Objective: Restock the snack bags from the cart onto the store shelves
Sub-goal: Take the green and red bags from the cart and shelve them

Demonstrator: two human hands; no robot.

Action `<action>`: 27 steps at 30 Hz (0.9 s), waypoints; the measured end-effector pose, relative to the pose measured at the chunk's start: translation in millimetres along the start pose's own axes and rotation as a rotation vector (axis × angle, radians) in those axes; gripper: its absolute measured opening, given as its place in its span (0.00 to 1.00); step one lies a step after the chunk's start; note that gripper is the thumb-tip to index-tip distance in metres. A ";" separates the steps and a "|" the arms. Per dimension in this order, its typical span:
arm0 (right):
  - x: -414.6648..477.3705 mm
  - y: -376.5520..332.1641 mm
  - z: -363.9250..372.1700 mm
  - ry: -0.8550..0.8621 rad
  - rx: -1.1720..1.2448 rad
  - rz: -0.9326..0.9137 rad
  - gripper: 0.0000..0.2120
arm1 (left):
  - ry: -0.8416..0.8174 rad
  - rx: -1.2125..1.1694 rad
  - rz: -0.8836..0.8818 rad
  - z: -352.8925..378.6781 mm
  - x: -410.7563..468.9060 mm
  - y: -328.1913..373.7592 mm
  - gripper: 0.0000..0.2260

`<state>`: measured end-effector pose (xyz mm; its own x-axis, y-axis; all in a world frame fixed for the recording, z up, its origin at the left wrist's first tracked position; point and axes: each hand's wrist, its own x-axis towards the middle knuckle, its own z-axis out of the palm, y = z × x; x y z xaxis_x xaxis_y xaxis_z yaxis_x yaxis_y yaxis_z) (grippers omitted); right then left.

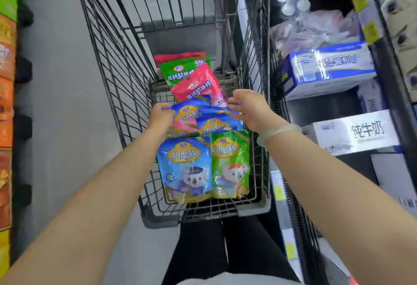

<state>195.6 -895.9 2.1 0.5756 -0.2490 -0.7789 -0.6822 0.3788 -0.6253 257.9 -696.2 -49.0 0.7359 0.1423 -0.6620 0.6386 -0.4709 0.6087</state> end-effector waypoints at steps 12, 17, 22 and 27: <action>125.4 -15.1 37.1 0.089 -0.055 0.155 0.06 | -0.059 -0.096 -0.107 22.8 122.1 25.2 0.08; 173.4 -11.6 50.2 0.123 -0.070 0.168 0.09 | -0.100 -0.061 -0.083 26.0 170.1 27.4 0.13; 205.6 -2.0 56.8 0.132 -0.148 0.150 0.21 | -0.055 -0.067 -0.122 31.1 202.2 22.7 0.11; 225.2 7.5 62.1 0.143 -0.259 0.134 0.24 | -0.030 -0.064 -0.175 37.8 208.1 18.0 0.12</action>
<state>348.1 -893.8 -175.0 0.4161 -0.3421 -0.8425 -0.8503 0.1819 -0.4939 414.0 -708.0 -192.4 0.6061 0.1904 -0.7723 0.7697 -0.3852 0.5091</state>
